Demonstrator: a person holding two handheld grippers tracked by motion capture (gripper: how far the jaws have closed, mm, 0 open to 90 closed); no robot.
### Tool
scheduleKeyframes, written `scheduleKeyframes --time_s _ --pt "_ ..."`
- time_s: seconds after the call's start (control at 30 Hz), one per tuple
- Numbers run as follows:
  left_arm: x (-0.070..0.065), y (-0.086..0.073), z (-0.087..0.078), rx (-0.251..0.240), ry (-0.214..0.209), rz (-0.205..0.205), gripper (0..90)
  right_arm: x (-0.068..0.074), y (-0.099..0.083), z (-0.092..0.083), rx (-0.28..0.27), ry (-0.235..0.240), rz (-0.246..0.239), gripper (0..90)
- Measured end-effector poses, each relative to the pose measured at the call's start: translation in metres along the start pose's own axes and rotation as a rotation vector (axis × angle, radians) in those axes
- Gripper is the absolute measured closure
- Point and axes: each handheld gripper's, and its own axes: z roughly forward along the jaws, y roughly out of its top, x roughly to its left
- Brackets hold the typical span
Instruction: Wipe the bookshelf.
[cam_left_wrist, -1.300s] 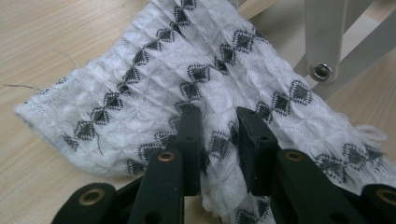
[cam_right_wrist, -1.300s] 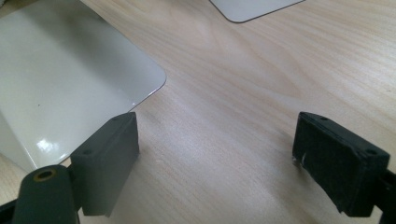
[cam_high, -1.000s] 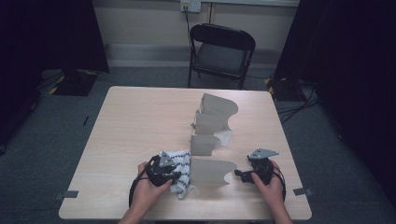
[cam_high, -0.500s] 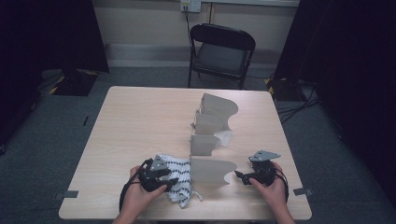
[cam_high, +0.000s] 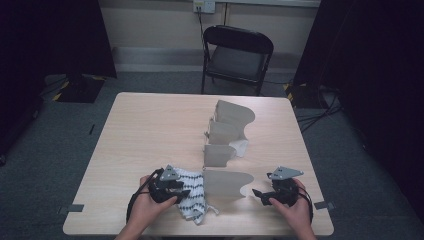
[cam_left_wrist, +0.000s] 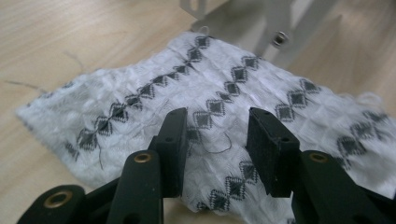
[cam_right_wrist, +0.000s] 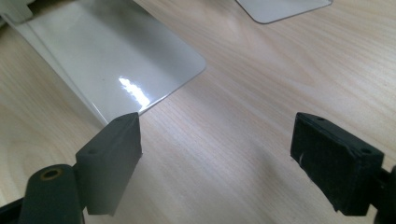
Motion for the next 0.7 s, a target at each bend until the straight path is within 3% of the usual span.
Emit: scheduleKeyframes --time_s 0.2,0.3,0.5,0.7 --pt "-0.020 -0.004 -0.003 0.030 -0.036 0.027 58.9 0.001 -0.002 -0.004 -0.009 -0.009 0.003 15.8" --pt "-0.028 -0.006 0.002 0.025 -0.075 0.017 59.6 0.003 -0.001 -0.009 -0.032 -0.002 0.005 15.8" --pt "-0.037 -0.004 0.007 0.024 -0.108 0.019 60.4 0.007 -0.003 -0.018 -0.039 0.004 -0.001 15.8" --pt "-0.052 0.004 0.020 0.011 -0.153 0.042 60.2 0.003 -0.010 -0.022 -0.056 0.002 0.031 16.3"
